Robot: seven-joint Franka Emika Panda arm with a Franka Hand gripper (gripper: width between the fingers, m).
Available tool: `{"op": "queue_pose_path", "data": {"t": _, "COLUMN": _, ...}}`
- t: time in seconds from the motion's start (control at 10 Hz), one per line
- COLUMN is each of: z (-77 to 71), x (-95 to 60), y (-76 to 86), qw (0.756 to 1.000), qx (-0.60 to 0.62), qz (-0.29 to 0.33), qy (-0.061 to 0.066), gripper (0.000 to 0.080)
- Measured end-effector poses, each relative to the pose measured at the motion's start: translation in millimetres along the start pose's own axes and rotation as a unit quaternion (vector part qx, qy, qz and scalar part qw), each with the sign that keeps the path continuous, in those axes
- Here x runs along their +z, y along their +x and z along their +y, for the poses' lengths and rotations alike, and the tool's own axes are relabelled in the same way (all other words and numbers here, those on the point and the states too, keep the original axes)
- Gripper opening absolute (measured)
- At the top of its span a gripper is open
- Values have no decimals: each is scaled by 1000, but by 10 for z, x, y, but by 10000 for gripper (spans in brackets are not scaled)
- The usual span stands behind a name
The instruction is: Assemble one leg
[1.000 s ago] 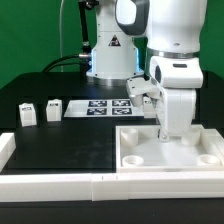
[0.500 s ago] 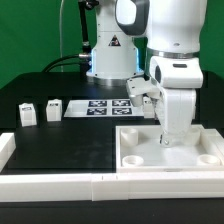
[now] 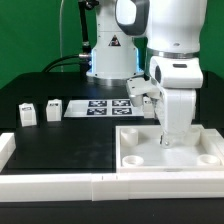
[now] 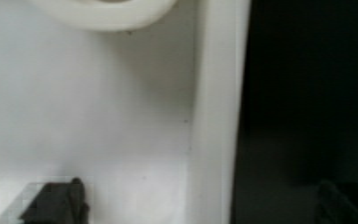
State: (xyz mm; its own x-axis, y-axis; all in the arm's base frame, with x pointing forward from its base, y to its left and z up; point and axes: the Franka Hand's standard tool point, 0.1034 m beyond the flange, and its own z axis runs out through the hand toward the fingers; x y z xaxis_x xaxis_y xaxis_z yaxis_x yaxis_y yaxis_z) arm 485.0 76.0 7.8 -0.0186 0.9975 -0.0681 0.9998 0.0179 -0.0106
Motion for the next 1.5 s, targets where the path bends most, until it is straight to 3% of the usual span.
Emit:
{"op": "queue_pose_path", "data": {"t": 0.4, "z": -183, "x": -576, "y": 25, "qw": 998, "qx": 53, "qz": -16, "qy": -24, "gripper": 649}}
{"op": "queue_pose_path", "data": {"t": 0.5, "z": -207, "x": -647, "y": 12, "qw": 997, "qx": 73, "qz": -17, "qy": -29, "gripper": 649}}
{"op": "queue_pose_path", "data": {"t": 0.8, "z": -217, "x": -619, "y": 20, "qw": 992, "qx": 125, "qz": -14, "qy": -26, "gripper": 649}}
{"op": "queue_pose_path", "data": {"t": 1.1, "z": -225, "x": -617, "y": 43, "qw": 966, "qx": 259, "qz": -4, "qy": -23, "gripper": 649}}
{"op": "queue_pose_path", "data": {"t": 1.2, "z": -280, "x": -607, "y": 94, "qw": 931, "qx": 363, "qz": 13, "qy": -25, "gripper": 649}}
{"op": "queue_pose_path", "data": {"t": 1.5, "z": -468, "x": -581, "y": 284, "qw": 825, "qx": 564, "qz": 24, "qy": -6, "gripper": 649}}
